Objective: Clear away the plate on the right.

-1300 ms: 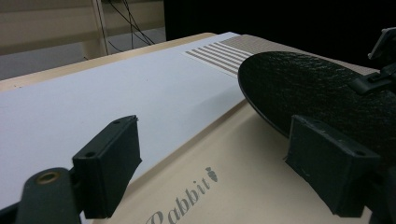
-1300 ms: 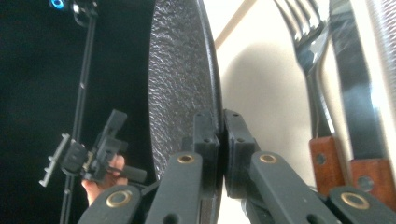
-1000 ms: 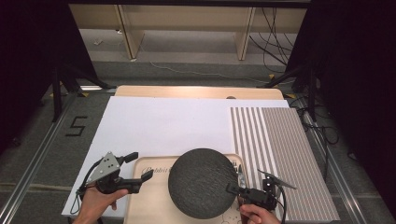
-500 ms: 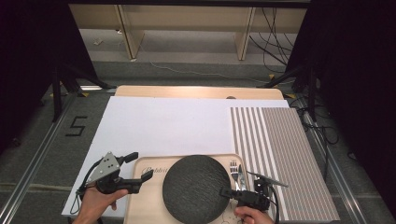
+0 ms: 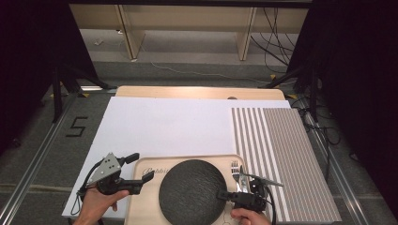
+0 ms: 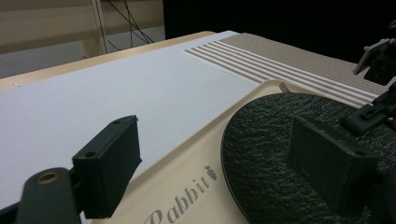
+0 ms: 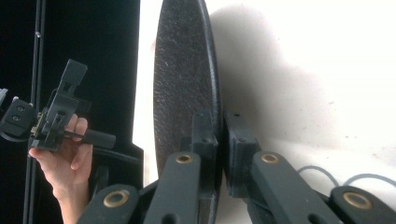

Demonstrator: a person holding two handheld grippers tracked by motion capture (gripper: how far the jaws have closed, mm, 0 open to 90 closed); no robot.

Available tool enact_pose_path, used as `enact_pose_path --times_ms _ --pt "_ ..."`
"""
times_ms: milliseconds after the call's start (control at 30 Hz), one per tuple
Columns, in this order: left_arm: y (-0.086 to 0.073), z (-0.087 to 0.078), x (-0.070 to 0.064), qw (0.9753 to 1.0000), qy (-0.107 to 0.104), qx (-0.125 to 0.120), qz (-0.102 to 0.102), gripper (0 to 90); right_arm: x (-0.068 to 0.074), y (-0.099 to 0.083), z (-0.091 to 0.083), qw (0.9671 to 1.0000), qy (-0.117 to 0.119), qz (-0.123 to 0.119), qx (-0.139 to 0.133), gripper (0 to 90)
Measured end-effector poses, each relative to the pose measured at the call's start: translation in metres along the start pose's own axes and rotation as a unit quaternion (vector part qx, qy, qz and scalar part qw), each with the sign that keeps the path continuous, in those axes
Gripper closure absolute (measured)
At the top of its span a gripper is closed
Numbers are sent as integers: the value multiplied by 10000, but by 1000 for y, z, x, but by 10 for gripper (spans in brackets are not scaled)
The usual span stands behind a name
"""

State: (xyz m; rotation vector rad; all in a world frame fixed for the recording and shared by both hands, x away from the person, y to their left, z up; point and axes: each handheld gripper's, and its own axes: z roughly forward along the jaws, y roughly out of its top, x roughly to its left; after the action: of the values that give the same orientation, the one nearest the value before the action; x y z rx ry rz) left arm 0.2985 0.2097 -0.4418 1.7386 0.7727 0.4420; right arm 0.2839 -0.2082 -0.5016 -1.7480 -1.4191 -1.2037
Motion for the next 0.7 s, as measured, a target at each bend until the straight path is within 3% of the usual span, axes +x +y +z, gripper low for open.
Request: enact_pose_path --times_ms 267,400,567,700 --pt "0 0 0 10000 -7 4 3 169 2 5 2 9995 -197 -207 122 845" --pt "0 0 0 10000 -15 20 4 168 5 6 2 9982 -336 -462 165 771" --pt "0 0 0 10000 -14 22 -3 167 9 7 3 9976 -336 -546 254 660" --pt "0 -1 0 10000 -15 14 1 165 13 6 5 9941 -566 -879 303 577"
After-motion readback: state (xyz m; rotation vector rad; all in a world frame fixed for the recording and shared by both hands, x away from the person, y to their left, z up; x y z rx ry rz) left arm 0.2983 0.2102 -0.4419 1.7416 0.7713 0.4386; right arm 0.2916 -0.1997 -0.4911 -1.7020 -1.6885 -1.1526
